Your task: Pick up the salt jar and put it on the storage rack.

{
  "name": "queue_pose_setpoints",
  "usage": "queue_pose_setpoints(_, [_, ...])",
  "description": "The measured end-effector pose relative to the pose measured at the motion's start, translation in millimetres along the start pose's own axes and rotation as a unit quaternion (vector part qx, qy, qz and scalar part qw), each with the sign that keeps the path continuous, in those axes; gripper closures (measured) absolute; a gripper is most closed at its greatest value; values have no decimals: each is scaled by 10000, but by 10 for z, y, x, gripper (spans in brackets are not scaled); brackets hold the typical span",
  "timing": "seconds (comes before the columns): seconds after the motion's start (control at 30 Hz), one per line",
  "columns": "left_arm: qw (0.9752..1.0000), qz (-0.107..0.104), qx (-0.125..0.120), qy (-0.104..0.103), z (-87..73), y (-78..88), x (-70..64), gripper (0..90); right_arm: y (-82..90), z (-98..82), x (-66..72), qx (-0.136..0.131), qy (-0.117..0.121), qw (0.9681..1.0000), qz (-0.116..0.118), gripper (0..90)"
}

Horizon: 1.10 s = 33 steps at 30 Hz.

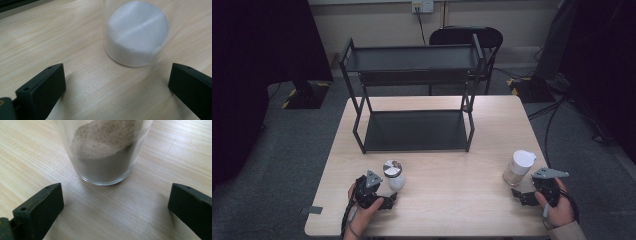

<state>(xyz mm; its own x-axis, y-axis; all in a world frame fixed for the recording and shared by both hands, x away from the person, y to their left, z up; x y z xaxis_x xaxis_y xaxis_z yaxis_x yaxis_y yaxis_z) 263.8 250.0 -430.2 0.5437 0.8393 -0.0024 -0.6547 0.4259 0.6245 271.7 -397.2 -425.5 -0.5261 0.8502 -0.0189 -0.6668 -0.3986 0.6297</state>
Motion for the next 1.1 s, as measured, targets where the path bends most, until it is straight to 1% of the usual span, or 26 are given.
queue_pose_setpoints(0.13, [10000,-10,-33,-12,11,11,-7,24,0,0,0,-1,2,10000,1,0])
queue_pose_setpoints(0.23, [9999,-68,-75,-28,23,22,3,23,-1,0,-1,-1,1,10000,2,0])
queue_pose_setpoints(0.3, [9999,-99,-90,14,33,20,3,23,-1,0,-2,-1,1,10000,5,0])
queue_pose_setpoints(0.33, [9999,-124,-100,-3,39,19,8,23,-1,1,-2,-1,3,10000,5,0])
queue_pose_setpoints(0.5, [9997,-143,-161,77,63,14,6,21,-1,1,-2,-2,5,10000,6,0])
queue_pose_setpoints(0.7, [9995,-215,-232,73,91,-2,1,20,-1,1,-2,0,3,10000,6,0])
queue_pose_setpoints(0.87, [9990,-255,-340,156,94,-23,8,19,-1,1,-2,0,3,10000,6,0])
queue_pose_setpoints(1.1, [9986,-232,-394,268,119,-88,2,27,-1,1,-2,0,4,10000,6,0])
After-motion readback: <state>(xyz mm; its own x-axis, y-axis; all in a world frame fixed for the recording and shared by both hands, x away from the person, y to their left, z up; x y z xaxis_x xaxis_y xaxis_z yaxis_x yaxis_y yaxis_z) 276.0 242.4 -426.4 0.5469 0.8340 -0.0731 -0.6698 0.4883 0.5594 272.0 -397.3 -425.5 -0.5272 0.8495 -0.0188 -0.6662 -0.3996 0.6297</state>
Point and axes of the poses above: each handheld gripper's, and its own axes: y roughly backward along the jaws, z roughly out of its top, x roughly to its left, the point moved 2 cm from there along -y, roughly forward along the jaws, and after that the axes turned 5 degrees about -x, right-handed, at the moved point
